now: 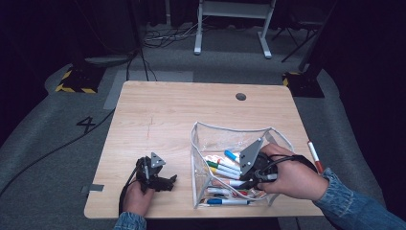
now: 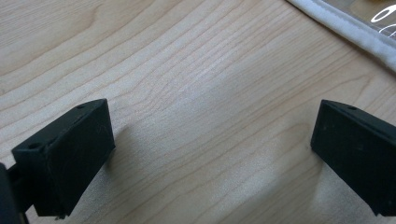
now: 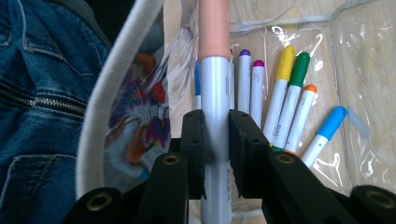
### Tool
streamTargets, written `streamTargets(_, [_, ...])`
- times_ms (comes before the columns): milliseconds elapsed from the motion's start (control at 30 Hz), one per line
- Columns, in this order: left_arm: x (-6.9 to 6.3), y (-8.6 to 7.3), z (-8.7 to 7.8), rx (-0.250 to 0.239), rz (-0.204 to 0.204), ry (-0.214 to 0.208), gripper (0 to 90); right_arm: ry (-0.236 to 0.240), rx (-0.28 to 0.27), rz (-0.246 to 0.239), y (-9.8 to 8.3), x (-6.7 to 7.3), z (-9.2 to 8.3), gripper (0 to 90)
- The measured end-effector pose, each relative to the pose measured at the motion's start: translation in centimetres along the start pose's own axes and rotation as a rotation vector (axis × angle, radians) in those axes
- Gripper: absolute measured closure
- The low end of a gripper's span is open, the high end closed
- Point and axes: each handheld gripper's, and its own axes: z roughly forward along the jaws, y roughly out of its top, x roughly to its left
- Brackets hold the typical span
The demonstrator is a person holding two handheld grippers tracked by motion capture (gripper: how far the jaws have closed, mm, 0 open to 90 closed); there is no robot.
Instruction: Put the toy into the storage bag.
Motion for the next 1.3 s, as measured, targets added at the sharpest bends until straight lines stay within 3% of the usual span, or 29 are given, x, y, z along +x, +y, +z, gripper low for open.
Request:
streamTargets(267, [0.0, 0.0, 0.0, -0.001, -0.004, -0.003, 0.0, 0.034, 0.070, -0.022, 0.8, -1.0, 2.3, 77.0])
streamTargets(533, [0.0, 0.0, 0.0, 0.002, -0.001, -0.003, 0.0, -0.007, 0.166, -0.021, 1.7, -1.7, 3.4, 77.1])
streamTargets(600, [0.0, 0.0, 0.0, 0.002, -0.001, -0.003, 0.0, -0.005, 0.163, -0.027, 1.8, -1.8, 3.7, 77.1])
streamTargets(900, [0.0, 0.0, 0.0, 0.002, 0.000, -0.003, 0.0, 0.091, 0.199, 0.013, 2.1, -1.8, 6.4, 77.0])
streamTargets(1000, [0.0, 0.0, 0.0, 0.002, 0.000, -0.004, 0.0, 0.104, 0.179, 0.039, 1.7, -2.1, 7.0, 75.1])
streamTargets(1033, [0.0, 0.0, 0.0, 0.002, 0.002, -0.004, 0.0, 0.107, 0.169, 0.053, 1.5, -2.1, 7.2, 67.5])
streamTargets(1100, [0.0, 0.0, 0.0, 0.002, 0.002, -0.004, 0.0, 0.070, 0.115, 0.077, 1.3, -2.2, 7.1, 59.1])
streamTargets(1233, [0.0, 0.0, 0.0, 0.002, 0.001, -0.004, 0.0, -0.002, -0.015, 0.105, 1.2, -2.4, 5.1, 51.5])
streamTargets(1300, [0.0, 0.0, 0.0, 0.002, 0.002, -0.004, 0.0, -0.050, -0.071, 0.112, 1.2, -2.4, 3.8, 53.2])
